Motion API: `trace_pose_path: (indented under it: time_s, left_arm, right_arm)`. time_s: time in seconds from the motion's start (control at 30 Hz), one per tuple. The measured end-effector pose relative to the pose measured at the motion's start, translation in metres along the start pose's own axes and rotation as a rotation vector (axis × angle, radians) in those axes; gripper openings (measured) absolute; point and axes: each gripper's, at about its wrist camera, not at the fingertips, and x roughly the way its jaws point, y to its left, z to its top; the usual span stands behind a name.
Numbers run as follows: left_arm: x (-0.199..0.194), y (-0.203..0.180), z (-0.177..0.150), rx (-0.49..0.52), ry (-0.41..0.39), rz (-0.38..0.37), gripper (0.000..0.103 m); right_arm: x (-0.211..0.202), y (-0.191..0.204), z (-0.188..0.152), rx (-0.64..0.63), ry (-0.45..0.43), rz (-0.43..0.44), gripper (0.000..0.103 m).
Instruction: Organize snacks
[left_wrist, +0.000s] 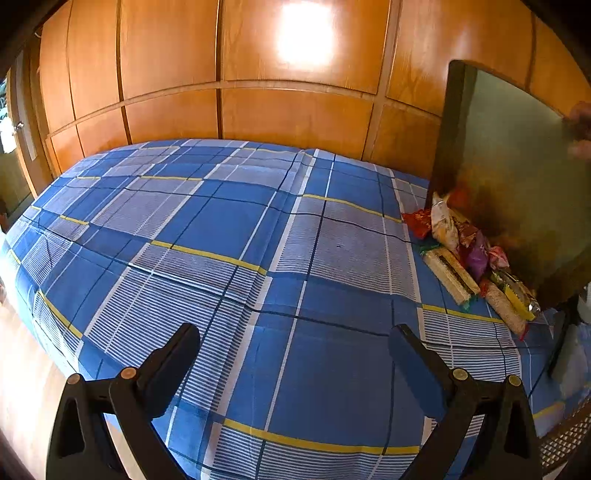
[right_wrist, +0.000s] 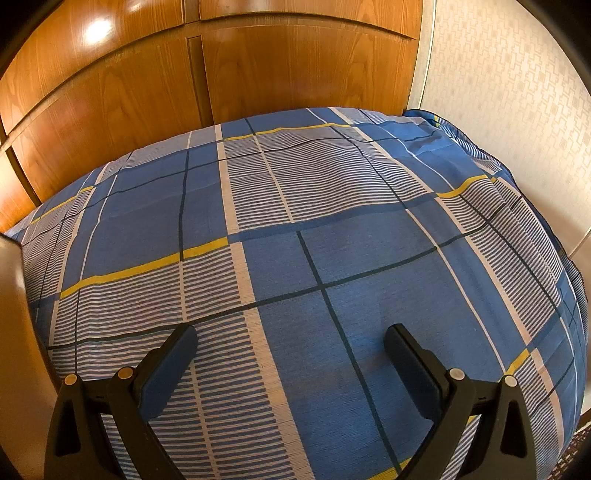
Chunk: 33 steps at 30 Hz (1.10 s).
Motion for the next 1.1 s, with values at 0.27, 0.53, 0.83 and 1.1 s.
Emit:
trace_pose_path:
  time_s: [0.27,0.53,0.83,1.1]
  left_arm:
    - [-0.011,0.007,0.002,-0.017,-0.025,-0.005,0.103]
    - [-0.021,0.029,0.01,-0.072,-0.068,0.02,0.103]
    - [-0.02,0.045,0.011,-0.109,-0.063,0.047,0.103]
    - [-0.018,0.052,0.012,-0.121,-0.064,0.056,0.103]
  right_arm:
    - [0.001,0.0,0.001,0.004,0.001,-0.001,0.103]
    - [0.002,0.0,0.001,0.003,0.0,-0.001,0.103]
    - [0.001,0.0,0.001,0.003,0.0,-0.001,0.103]
    - [0.001,0.0,0.001,0.003,0.0,-0.001,0.103]
